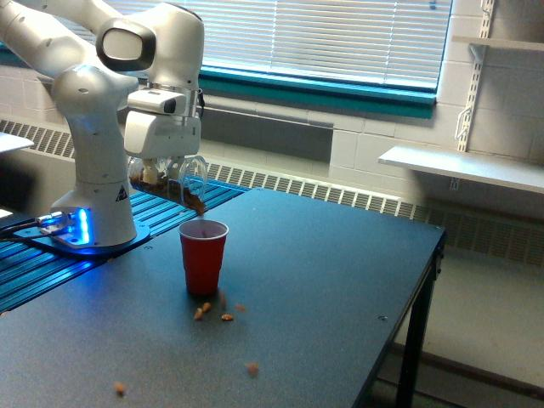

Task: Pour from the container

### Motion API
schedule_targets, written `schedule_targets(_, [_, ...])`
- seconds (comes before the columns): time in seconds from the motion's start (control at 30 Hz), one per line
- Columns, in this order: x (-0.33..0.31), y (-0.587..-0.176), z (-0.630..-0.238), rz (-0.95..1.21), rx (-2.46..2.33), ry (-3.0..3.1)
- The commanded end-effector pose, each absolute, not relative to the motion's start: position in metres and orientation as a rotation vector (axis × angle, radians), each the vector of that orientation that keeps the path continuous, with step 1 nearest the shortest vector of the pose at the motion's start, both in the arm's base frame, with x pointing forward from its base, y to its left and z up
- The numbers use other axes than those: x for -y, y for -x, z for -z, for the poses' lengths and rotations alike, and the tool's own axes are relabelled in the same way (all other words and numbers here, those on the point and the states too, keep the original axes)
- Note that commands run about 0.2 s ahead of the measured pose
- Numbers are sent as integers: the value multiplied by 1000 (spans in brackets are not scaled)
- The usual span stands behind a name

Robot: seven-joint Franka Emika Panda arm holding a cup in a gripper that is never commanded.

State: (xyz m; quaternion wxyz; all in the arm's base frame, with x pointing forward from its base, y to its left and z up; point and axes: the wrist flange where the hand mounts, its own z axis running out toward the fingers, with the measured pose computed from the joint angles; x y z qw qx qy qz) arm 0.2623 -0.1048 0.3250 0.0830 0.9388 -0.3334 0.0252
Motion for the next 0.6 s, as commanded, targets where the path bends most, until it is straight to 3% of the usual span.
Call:
schedule_targets(0.03, [94,-255,-303,-16,1077,-2736])
schedule_targets(0.6, [95,-253,-303,-14,1133,-2707])
